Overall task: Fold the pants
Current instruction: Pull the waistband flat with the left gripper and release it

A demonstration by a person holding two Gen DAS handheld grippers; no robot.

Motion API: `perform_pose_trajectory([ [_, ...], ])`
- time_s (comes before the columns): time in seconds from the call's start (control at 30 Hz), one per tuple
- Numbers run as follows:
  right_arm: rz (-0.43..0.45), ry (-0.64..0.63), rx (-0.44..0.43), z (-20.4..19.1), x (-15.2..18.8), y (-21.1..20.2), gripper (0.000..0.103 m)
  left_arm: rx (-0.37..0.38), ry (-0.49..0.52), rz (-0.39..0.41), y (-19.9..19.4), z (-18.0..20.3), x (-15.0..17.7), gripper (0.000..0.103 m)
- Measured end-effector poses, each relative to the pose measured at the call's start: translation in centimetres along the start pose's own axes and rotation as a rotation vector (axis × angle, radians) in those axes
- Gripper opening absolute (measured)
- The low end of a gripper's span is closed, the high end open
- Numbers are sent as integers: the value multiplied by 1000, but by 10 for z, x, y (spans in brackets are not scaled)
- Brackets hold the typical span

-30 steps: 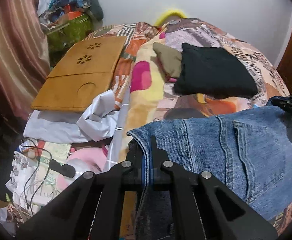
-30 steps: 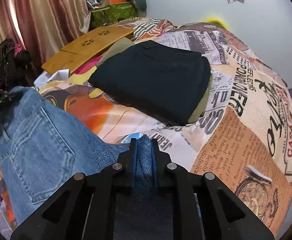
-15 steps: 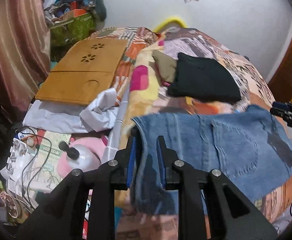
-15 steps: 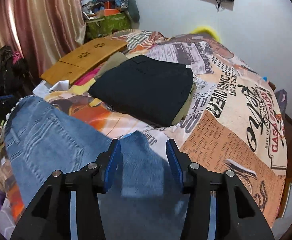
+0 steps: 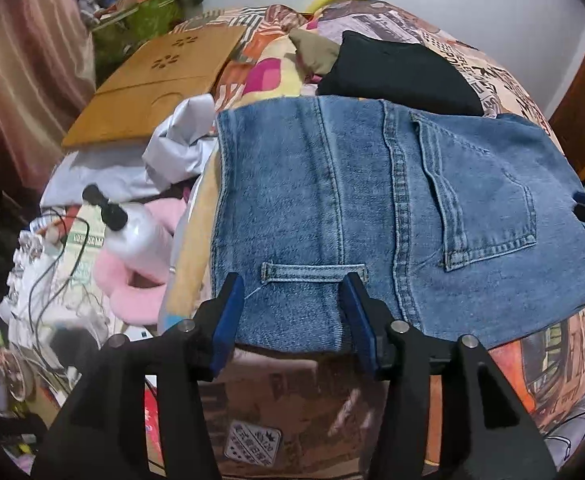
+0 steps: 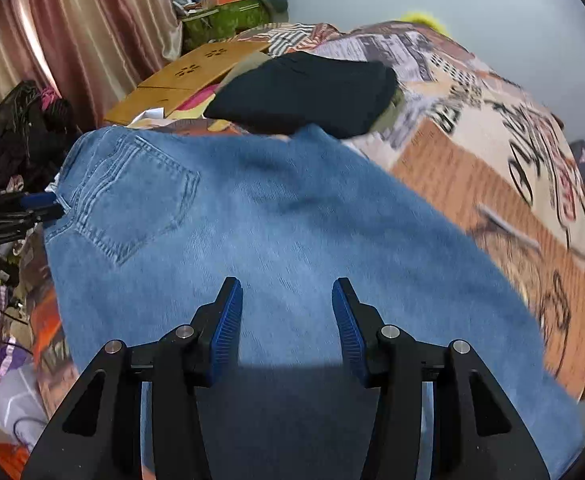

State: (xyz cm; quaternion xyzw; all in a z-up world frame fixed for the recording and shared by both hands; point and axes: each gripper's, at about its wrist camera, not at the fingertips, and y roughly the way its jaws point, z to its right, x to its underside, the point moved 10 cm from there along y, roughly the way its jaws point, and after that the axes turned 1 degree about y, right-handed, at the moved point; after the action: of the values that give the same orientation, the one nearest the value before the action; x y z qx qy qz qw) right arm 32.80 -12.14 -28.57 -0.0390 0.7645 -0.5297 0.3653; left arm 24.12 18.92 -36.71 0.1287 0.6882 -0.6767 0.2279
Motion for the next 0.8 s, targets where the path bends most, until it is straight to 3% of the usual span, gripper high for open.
perform_pose_trajectory([
  [0.13,31,80,-19,18,22,-21,44,-51,18,-9,-5,2,4,56],
  [0.3,62,94,18,35,51,-50,44,-83,8,-18,-20,8,-4,56],
  [0.43,70,112,56,52,72,-72,44,-89,38,48,-43,37,-24,56],
  [0.5,93,134,116,71,80,-86,44,-90,69,78,-54,58,-36,58],
  [0.8,241,378,271,164,125,-163,49,83,200,173,-76,201,-91,68],
])
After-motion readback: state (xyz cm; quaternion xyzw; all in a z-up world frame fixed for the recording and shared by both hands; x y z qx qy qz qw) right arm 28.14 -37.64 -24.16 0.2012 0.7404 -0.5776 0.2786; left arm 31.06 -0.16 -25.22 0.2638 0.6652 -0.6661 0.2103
